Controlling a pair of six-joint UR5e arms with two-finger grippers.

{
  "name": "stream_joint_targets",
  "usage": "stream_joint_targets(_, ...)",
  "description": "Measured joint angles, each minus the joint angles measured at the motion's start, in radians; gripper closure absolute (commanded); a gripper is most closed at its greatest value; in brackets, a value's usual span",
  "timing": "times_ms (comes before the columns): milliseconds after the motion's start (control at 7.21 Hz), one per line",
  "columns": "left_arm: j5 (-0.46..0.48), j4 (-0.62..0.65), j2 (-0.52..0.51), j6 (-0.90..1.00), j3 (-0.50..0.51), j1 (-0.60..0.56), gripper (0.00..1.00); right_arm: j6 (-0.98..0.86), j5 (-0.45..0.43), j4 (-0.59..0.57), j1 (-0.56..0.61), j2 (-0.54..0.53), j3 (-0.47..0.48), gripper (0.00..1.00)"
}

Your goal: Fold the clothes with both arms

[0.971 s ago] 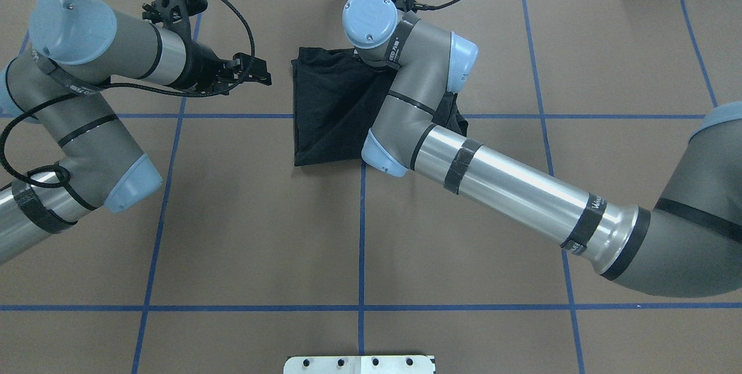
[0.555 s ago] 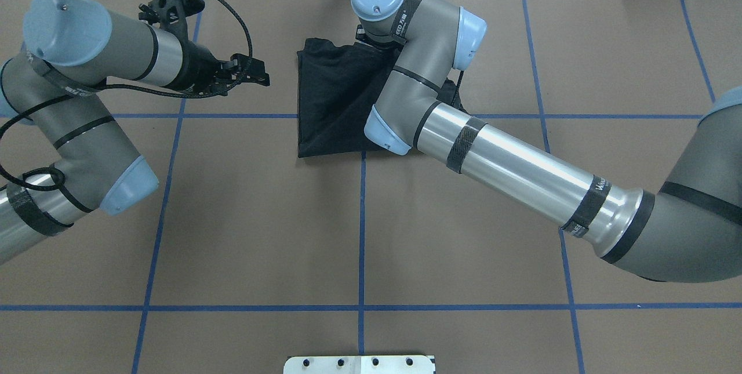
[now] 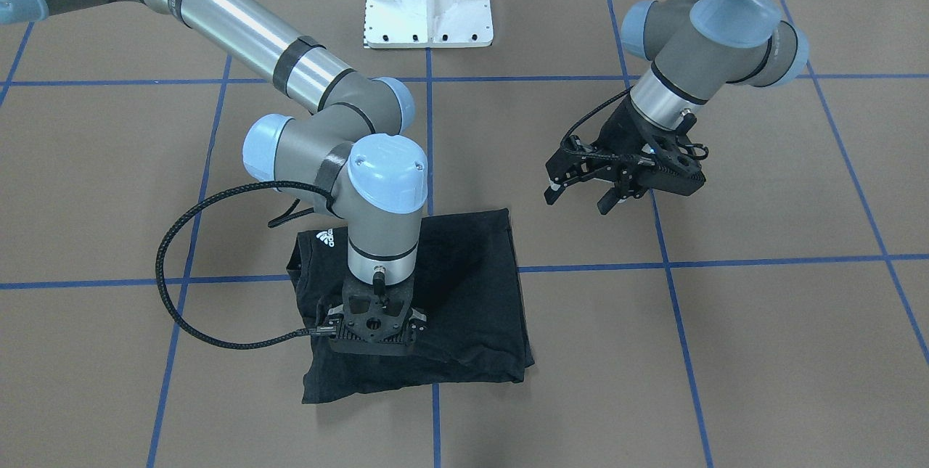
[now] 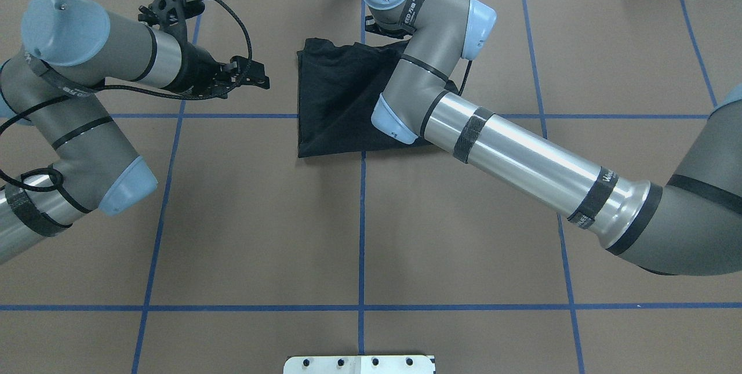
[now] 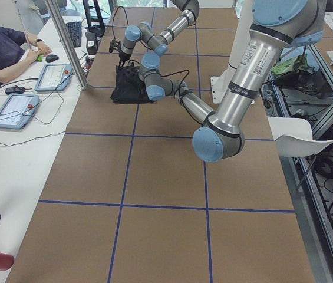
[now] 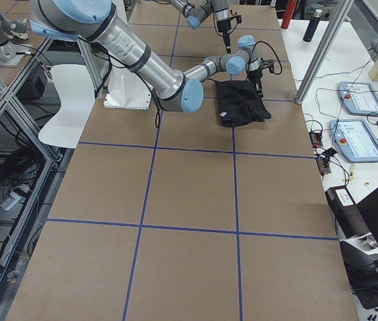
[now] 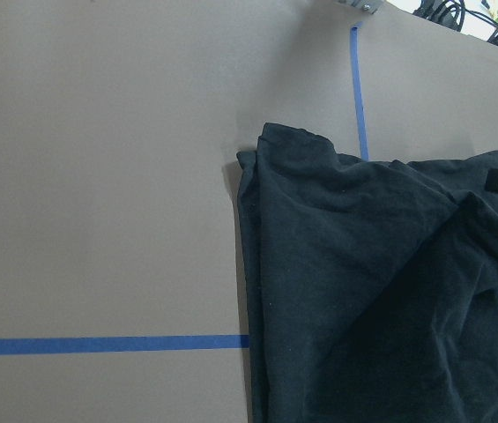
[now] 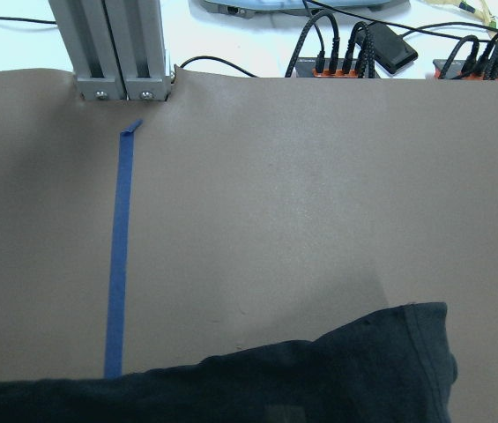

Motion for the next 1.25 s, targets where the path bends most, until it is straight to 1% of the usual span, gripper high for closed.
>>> stream_joint_targets(139, -0.014, 0.046, -0.002, 0.017, -0.008, -0.009, 0.00, -0.019, 0.068, -0.010, 0.013, -0.016, 0.021, 0.01)
stream_joint_targets(277, -0.021, 0.138, -0.004, 0.083, -0.036, -0.022, 0.00, -0.029, 0.130, -0.038, 0.027, -0.059, 0.083, 0.01)
stream_joint_targets(416, -0.021, 0.263, -0.004, 0.197, -0.082, -0.030, 0.00, -0.054, 0.198, -0.099, 0.048, -0.134, 0.194, 0.01)
stream_joint_targets(555, -0.017, 0.387, -0.003, 0.321, -0.127, -0.040, 0.00, -0.104, 0.265, -0.178, 0.074, -0.221, 0.325, 0.01)
stream_joint_targets(694, -0.014, 0.491, 0.010, 0.451, -0.168, -0.059, 0.00, -0.173, 0.306, -0.255, 0.097, -0.315, 0.461, 0.01)
stream_joint_targets(832, -0.013, 0.563, 0.048, 0.596, -0.209, -0.095, 0.00, -0.262, 0.335, -0.323, 0.125, -0.415, 0.591, 0.01)
stream_joint_targets(1110, -0.019, 0.609, 0.164, 0.895, -0.255, -0.216, 0.00, -0.471, 0.422, -0.410, 0.216, -0.620, 0.797, 0.01)
stream_joint_targets(1249, -0.038, 0.613, 0.215, 1.012, -0.257, -0.292, 0.00, -0.597, 0.458, -0.423, 0.275, -0.724, 0.865, 0.01)
